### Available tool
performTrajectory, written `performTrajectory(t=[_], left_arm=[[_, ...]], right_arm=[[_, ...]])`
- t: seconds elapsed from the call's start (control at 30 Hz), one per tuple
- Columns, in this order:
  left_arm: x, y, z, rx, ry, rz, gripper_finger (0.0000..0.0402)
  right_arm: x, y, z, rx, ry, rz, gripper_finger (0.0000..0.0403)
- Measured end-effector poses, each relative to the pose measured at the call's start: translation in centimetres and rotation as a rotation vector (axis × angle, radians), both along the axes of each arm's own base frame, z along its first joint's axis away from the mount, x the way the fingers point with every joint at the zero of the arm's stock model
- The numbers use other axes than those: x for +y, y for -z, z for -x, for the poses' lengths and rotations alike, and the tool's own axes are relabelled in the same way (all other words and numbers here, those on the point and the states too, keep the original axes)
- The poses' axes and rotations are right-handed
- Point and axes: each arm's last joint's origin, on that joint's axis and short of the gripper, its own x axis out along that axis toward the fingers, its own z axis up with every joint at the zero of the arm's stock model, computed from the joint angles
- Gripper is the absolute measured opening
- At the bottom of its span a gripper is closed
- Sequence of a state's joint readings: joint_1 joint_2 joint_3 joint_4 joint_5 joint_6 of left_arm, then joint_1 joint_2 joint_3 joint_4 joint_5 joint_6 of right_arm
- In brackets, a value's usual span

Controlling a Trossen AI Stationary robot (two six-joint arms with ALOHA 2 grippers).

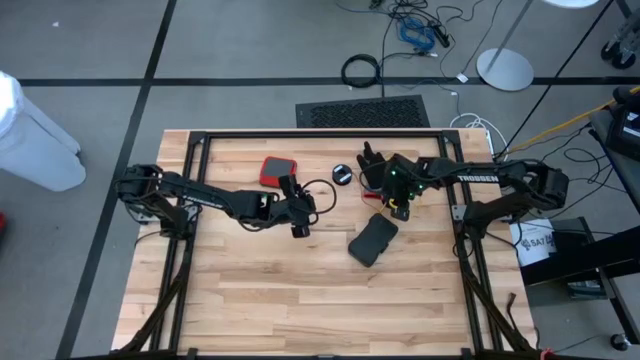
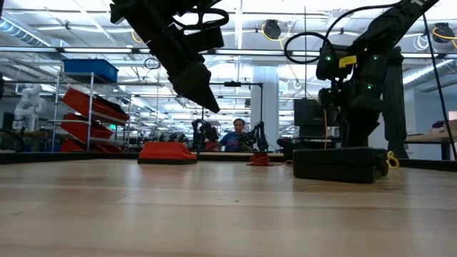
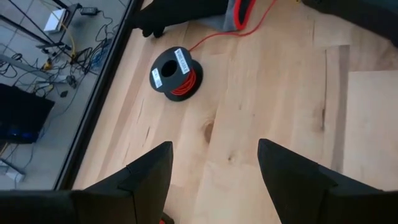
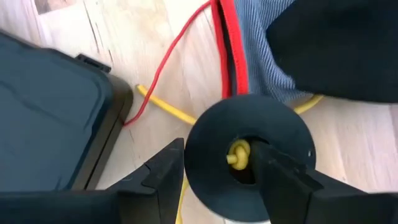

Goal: Coil cords
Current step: Coil the yellow wire onto spool

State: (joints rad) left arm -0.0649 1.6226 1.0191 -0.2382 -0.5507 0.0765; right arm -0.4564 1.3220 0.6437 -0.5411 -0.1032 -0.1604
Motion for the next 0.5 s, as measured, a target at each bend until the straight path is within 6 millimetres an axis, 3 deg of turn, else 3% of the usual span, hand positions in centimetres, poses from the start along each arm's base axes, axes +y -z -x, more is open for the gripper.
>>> performTrajectory(t=[0.2,0.5], left_arm=[[-0.01,-0.03,-0.04,-0.005,0.001,0.002,0.0244],[-0.02,-0.02,-0.04,-0.004,0.004,0.004,0.0244]], right_arm=[[0.01,0.03,0.01,0.001,0.000,0.000,0.0157],[-0.01,-0.11,-0.04,-0.006,-0.015,0.009,0.0035]])
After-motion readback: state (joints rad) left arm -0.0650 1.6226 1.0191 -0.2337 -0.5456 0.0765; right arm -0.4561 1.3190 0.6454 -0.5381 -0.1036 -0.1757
